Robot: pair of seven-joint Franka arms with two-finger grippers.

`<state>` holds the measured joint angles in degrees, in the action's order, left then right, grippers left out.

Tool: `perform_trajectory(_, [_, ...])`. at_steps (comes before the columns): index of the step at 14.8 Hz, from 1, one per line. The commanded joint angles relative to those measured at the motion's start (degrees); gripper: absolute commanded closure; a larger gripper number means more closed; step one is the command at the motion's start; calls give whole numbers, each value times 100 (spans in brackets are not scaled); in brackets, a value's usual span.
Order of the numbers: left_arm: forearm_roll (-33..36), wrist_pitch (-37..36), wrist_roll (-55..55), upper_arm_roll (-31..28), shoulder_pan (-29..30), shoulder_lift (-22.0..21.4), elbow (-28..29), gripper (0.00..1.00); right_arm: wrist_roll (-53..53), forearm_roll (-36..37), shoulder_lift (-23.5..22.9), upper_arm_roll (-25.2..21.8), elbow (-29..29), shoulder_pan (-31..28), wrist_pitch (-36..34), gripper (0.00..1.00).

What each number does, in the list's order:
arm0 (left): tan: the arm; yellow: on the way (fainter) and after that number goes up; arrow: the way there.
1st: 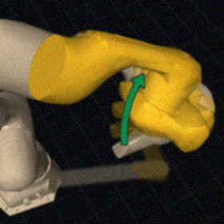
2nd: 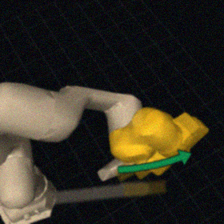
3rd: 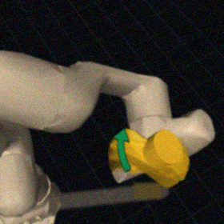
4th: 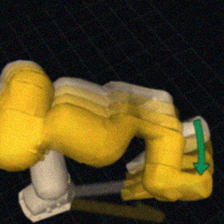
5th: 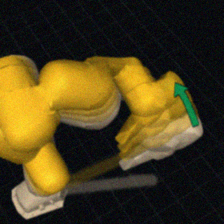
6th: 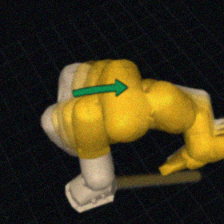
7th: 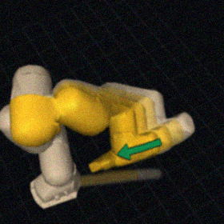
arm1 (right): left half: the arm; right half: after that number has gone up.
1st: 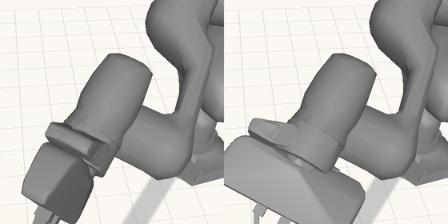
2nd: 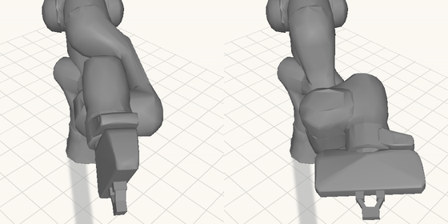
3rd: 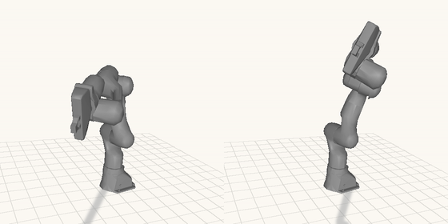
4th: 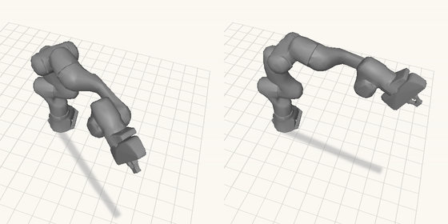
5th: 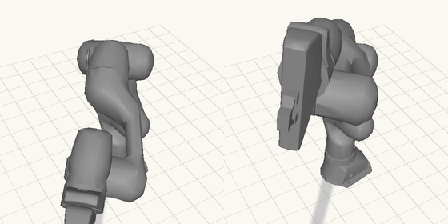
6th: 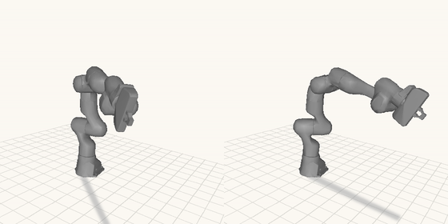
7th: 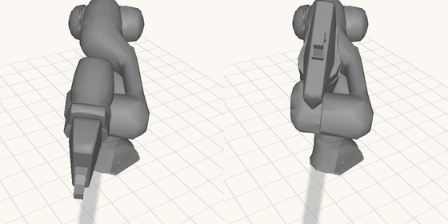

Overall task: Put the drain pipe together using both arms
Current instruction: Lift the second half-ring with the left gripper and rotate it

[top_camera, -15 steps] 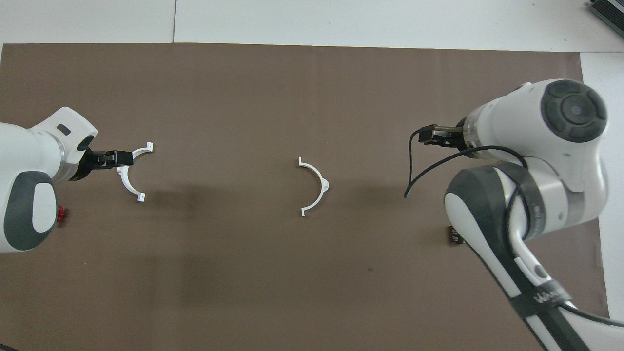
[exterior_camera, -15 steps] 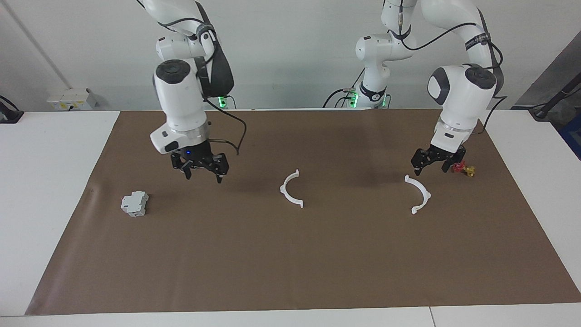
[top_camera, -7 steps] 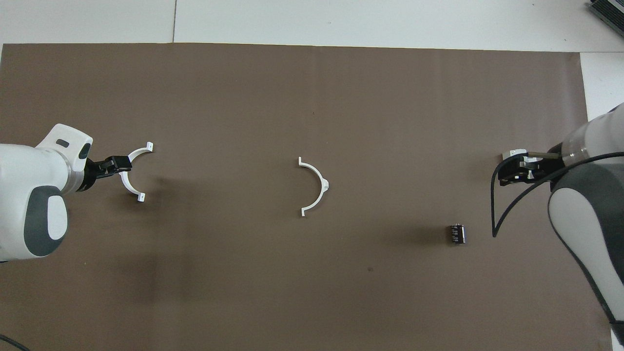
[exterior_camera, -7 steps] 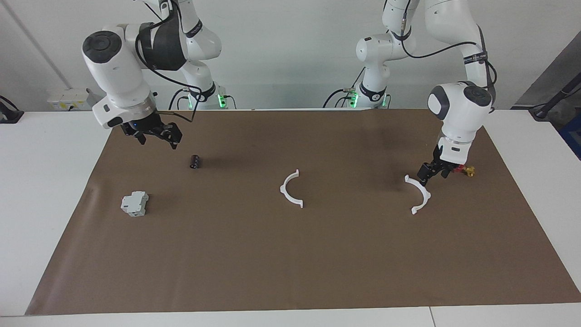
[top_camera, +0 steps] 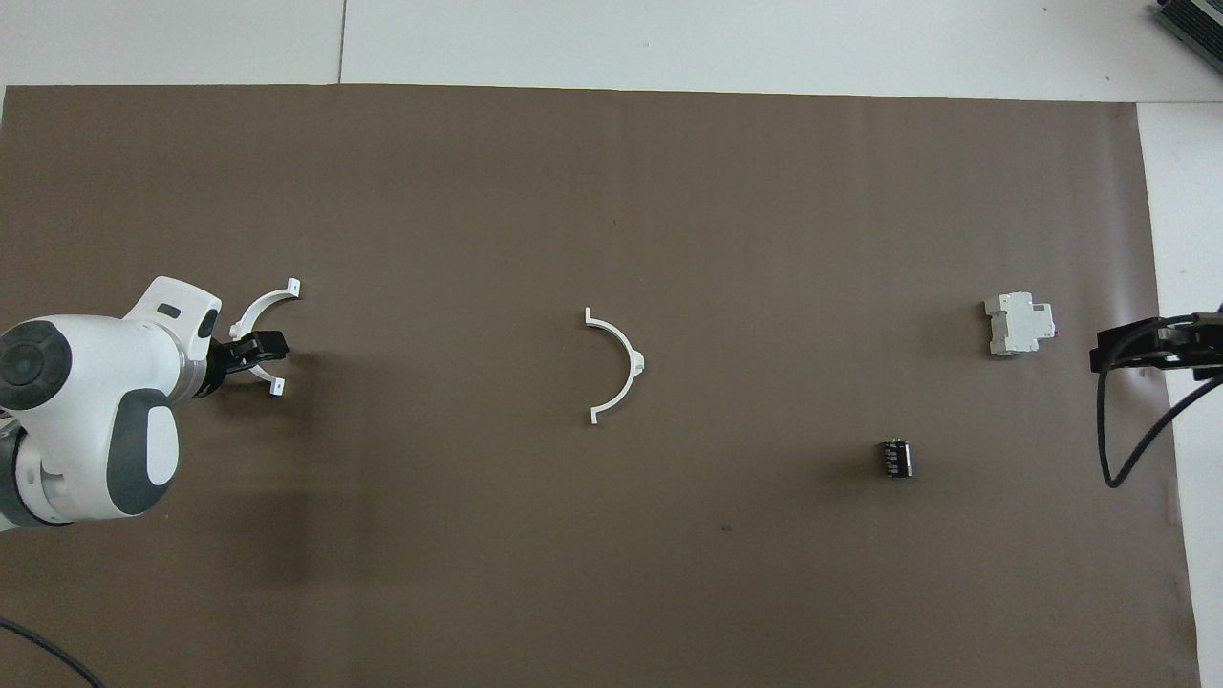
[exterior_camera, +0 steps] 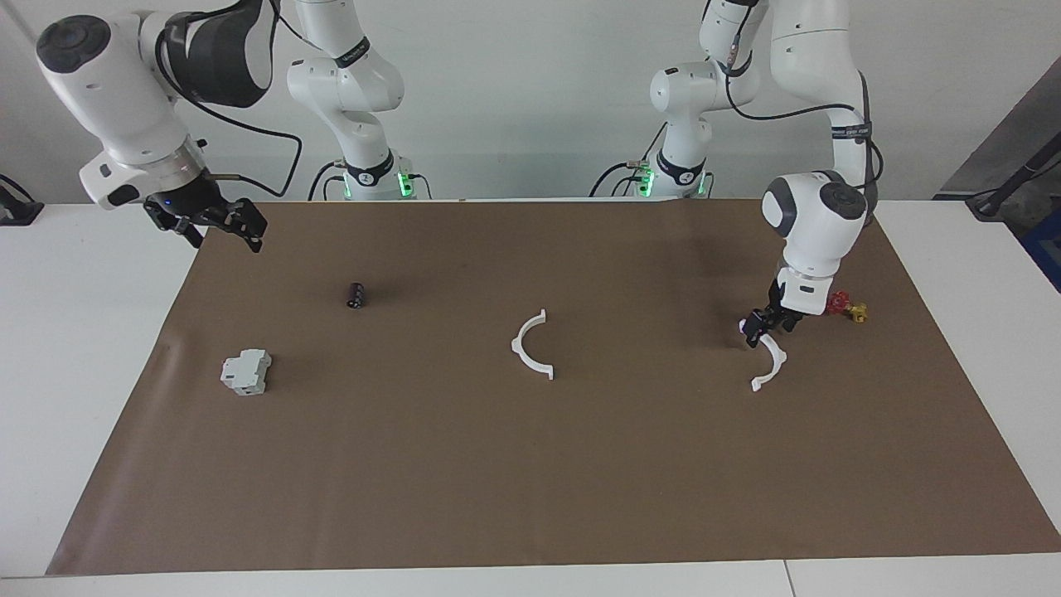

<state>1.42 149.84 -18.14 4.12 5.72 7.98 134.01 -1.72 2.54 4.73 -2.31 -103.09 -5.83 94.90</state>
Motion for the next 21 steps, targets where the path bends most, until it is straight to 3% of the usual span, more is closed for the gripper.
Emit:
perform_trajectory(1, [-19, 195, -93, -16, -18, -42, 151, 0, -118, -43, -261, 91, 1006, -15, -847, 0])
perform_trajectory(3, [-19, 177, -93, -16, -27, -42, 143, 2, -109, -43, -306, 143, 1474, 3, -1245, 0])
perform_trajectory(6, [-19, 142, -85, -16, -27, -34, 81, 60, -82, -60, -149, 205, 1292, 20, -1262, 0])
perform_trajectory(8, [-19, 64, -85, -16, -62, -25, 11, 86, -74, -139, -113, 214, 1186, 46, -1194, 0])
perform_trajectory(10, [-19, -121, -58, -16, -89, -16, -94, 100, -12, -131, -113, 231, 1177, 230, -1141, 0])
perform_trajectory(13, [-1, -148, -32, -16, -264, -16, -104, 100, 5, -183, -218, 258, 1571, 345, -1552, 0])
perform_trajectory(15, [16, -226, -58, -16, -474, -51, -182, 100, 32, -226, -236, 266, 1520, 293, -1518, 0])
perform_trajectory(18, [16, -1085, -180, -7, -940, -86, -822, 100, 198, -139, -192, 266, 1414, 337, -1448, 0])
perform_trajectory(21, [16, -1290, -1548, -7, -1791, -16, -1281, 100, 261, -157, -157, 266, 1292, 337, -1176, 0])
